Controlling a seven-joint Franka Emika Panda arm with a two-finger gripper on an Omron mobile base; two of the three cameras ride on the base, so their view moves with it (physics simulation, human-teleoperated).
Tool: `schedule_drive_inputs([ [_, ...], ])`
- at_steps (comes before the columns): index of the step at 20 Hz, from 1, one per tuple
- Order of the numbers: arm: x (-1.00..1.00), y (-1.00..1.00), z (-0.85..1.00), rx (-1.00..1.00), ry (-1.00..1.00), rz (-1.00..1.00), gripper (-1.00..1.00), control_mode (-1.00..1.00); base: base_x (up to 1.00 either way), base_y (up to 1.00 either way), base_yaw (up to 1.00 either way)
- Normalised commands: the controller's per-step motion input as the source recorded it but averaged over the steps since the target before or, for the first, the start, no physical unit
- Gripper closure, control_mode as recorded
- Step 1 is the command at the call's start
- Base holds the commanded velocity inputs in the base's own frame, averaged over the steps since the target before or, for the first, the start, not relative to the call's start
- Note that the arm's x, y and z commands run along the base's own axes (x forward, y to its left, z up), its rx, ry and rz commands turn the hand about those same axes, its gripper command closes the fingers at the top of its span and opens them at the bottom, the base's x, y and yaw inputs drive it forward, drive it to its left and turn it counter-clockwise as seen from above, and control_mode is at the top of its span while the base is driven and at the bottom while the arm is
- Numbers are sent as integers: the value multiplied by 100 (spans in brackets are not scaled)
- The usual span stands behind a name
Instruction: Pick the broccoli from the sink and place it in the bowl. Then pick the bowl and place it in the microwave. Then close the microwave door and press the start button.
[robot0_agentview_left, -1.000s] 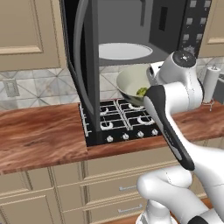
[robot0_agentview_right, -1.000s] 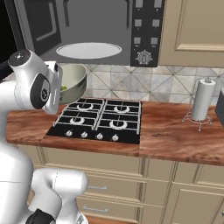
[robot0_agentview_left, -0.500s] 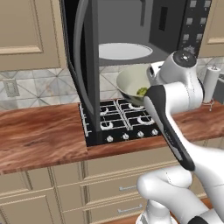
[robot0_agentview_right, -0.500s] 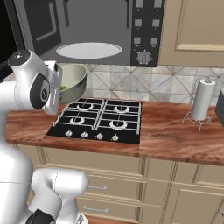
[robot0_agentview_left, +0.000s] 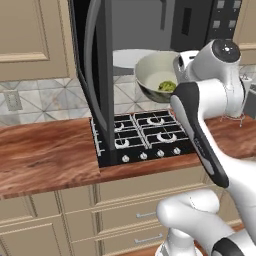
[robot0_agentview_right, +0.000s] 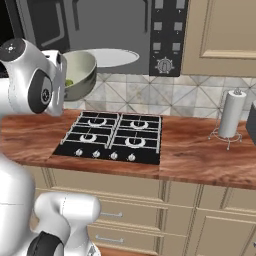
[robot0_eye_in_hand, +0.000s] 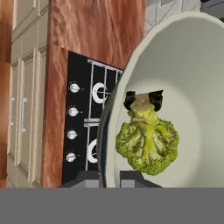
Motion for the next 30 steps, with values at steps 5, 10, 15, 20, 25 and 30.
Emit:
schedule_drive_inputs([
  [5,50,6,41,0,-6,0,100,-100,0,0,0],
  [10,95,17,35,0,-1,0,100,-100,0,0,0],
  [15,91,4,32,0,-2,0,100,-100,0,0,0],
  [20,82,0,10,0,0,0,100,-100,0,0,0],
  [25,94,0,-12,0,3,0,100,-100,0,0,0],
  [30,95,0,-15,0,4,0,100,-100,0,0,0],
])
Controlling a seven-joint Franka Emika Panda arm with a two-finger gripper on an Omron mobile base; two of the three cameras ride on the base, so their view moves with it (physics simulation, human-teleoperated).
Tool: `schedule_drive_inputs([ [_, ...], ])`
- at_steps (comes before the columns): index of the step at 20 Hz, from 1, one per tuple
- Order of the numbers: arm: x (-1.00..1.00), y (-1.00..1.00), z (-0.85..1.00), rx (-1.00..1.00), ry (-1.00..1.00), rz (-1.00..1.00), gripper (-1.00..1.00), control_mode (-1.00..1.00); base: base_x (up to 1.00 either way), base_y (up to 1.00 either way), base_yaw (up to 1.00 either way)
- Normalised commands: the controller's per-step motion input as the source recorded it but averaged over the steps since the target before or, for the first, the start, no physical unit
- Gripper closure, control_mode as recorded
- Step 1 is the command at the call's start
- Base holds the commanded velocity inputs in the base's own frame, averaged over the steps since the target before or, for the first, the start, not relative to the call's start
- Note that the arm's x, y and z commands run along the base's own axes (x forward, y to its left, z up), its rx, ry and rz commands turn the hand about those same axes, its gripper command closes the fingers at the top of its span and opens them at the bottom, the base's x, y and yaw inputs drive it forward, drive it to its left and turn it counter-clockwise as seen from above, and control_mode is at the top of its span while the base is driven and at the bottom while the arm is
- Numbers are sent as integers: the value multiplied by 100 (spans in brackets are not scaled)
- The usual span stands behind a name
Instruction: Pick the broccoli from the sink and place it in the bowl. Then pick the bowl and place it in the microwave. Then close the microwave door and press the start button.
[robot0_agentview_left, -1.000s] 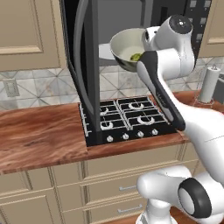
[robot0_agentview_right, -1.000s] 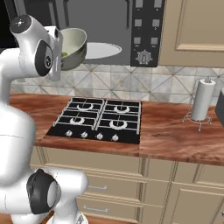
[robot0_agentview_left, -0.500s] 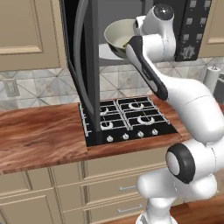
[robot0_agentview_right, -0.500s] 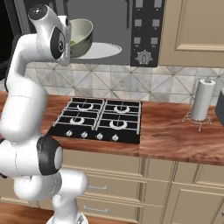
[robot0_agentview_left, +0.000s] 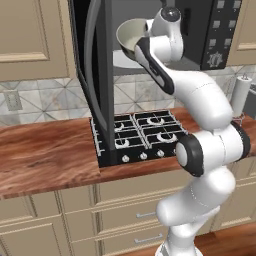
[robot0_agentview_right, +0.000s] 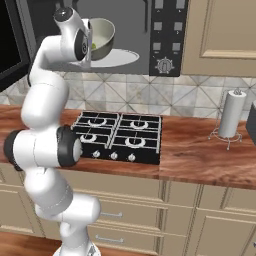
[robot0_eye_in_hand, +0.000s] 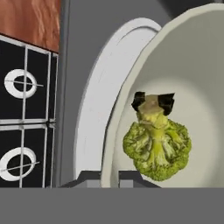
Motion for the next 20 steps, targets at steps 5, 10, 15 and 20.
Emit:
schedule_drive_inputs([
  [5,72,-5,-6,0,0,0,100,-100,0,0,0],
  [10,-8,-26,-1,0,0,0,-100,-100,0,0,0],
  [15,-35,-3,0,0,0,0,-100,-100,0,0,0],
  [20,-60,0,0,0,-2,0,-100,-100,0,0,0],
])
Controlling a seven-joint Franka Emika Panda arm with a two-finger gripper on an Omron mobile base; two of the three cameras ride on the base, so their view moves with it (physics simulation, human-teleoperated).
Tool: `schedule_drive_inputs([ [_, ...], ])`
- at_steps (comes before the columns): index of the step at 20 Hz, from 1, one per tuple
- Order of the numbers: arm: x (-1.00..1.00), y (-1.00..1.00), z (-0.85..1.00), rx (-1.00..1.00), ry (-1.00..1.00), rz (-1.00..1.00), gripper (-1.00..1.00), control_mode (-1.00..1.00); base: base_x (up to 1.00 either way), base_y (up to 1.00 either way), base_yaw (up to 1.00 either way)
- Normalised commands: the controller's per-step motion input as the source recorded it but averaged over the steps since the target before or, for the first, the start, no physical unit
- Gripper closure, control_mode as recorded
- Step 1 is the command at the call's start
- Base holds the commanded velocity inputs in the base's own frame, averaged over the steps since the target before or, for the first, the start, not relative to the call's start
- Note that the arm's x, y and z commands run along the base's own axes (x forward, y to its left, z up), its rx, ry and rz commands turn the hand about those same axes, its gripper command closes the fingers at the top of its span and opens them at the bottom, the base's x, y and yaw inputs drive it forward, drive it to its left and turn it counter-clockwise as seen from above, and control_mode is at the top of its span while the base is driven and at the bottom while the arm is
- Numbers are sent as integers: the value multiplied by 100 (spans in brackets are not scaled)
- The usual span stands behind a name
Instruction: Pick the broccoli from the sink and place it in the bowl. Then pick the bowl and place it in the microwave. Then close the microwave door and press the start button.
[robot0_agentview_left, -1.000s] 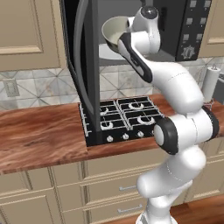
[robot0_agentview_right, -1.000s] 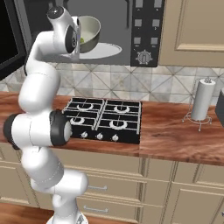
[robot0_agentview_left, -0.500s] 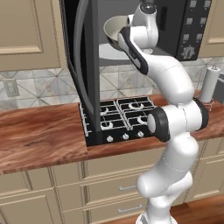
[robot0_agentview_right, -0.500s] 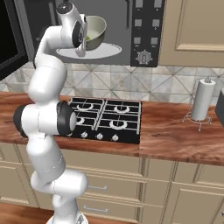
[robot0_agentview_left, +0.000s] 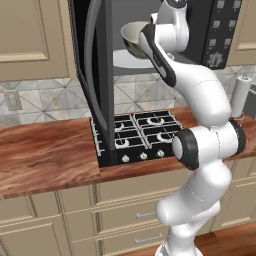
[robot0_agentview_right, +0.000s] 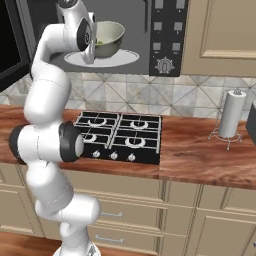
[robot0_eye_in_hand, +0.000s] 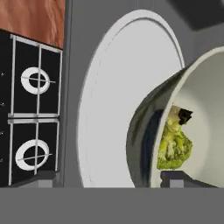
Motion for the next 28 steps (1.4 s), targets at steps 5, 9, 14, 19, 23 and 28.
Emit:
schedule_drive_inputs([
  [5,-100,0,-13,0,-12,4,-100,-100,0,0,0],
  [9,-92,0,-3,0,-11,2,-100,-100,0,0,0],
  [14,-98,-2,-10,0,-13,7,-100,-100,0,0,0],
  [19,-100,0,-16,0,-21,19,-100,-100,0,0,0],
  [23,-100,0,2,0,-11,23,-100,-100,0,0,0],
  [28,-100,0,27,0,0,27,-100,-100,0,0,0],
])
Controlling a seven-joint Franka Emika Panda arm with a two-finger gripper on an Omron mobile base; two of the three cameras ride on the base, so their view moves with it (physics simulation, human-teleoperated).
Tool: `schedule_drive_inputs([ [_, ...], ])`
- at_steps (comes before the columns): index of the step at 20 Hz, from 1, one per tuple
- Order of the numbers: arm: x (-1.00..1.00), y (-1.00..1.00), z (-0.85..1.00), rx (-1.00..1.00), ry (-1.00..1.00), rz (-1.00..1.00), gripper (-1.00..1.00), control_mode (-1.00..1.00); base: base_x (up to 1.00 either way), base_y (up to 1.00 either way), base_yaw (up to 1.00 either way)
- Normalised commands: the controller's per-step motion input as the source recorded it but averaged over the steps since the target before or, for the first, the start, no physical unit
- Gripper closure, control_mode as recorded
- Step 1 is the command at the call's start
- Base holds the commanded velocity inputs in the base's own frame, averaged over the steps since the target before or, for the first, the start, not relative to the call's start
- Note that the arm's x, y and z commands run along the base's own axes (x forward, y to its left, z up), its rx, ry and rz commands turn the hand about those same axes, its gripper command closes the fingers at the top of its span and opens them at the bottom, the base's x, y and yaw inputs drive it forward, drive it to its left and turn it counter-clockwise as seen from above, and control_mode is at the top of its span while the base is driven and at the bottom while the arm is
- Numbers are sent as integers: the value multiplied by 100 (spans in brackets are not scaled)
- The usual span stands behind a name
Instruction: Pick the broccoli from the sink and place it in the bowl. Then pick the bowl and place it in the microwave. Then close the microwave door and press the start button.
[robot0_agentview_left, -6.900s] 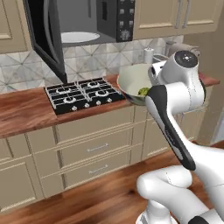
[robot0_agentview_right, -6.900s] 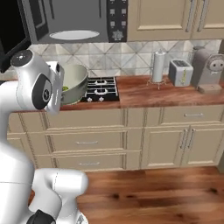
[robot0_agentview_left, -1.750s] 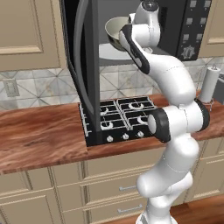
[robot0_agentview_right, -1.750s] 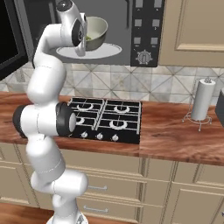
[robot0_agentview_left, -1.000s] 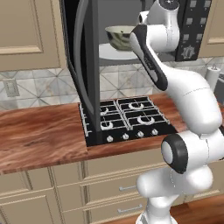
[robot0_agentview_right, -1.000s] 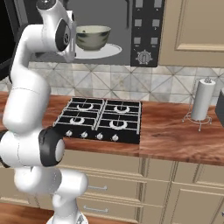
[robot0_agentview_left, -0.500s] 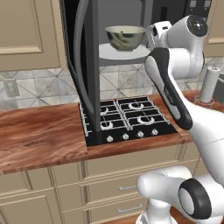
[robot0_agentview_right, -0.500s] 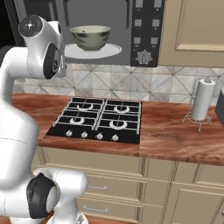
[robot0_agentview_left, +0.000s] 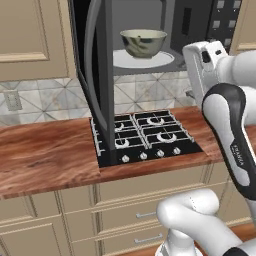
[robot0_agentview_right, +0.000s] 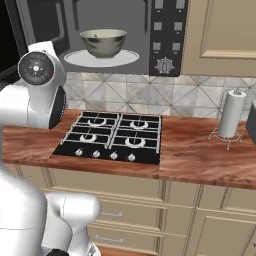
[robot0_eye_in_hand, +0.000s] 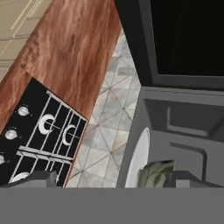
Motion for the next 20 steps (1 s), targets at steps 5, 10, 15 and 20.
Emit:
schedule_drive_inputs([
  [5,-100,7,11,0,-2,19,-100,-100,0,0,0],
  [10,-100,25,13,0,-4,11,-100,-100,0,0,0],
  [15,-100,21,20,0,-3,10,-100,-100,0,0,0],
  [20,-100,10,23,-1,0,7,-100,-100,0,0,0],
])
